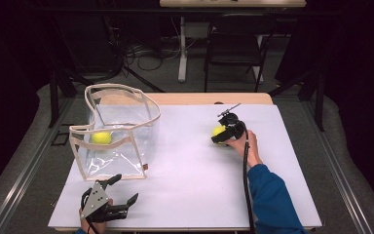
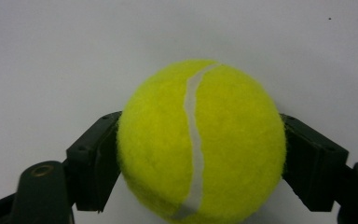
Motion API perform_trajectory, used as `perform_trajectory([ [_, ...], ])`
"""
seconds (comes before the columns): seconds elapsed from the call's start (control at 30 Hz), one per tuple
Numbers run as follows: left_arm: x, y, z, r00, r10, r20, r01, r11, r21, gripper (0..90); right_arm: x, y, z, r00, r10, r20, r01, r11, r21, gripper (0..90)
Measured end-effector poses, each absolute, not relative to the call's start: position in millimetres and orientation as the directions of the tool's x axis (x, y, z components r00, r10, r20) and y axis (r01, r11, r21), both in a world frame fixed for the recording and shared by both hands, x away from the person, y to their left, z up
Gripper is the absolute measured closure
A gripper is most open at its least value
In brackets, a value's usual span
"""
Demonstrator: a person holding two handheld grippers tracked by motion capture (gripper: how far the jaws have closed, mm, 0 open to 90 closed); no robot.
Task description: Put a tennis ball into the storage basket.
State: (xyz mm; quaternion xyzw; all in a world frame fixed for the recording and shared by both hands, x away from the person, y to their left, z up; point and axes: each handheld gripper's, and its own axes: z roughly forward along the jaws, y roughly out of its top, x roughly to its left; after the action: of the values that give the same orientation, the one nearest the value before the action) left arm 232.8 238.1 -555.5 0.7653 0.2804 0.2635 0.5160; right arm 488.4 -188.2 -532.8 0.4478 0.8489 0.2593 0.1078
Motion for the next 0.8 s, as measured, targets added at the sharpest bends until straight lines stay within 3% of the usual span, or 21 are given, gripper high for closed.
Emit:
perform_trajectory([
  [0.3,231.7,238.4,-555.0,0.704,0.701,0.114,0.154,-0.307,0.939,15.9,488.2,-188.4,-530.6,-0.589,0.807,0.034,0.703,0.492,0.514,25.8],
  [0.7,232.2,238.8,-555.1,0.704,0.701,0.114,0.156,-0.309,0.938,15.9,484.9,-189.3,-524.8,-0.599,0.801,0.021,0.674,0.489,0.554,26.0],
  [0.8,231.8,238.4,-555.1,0.703,0.702,0.114,0.153,-0.306,0.940,15.9,483.1,-189.6,-519.3,-0.603,0.798,0.009,0.687,0.514,0.513,26.1],
])
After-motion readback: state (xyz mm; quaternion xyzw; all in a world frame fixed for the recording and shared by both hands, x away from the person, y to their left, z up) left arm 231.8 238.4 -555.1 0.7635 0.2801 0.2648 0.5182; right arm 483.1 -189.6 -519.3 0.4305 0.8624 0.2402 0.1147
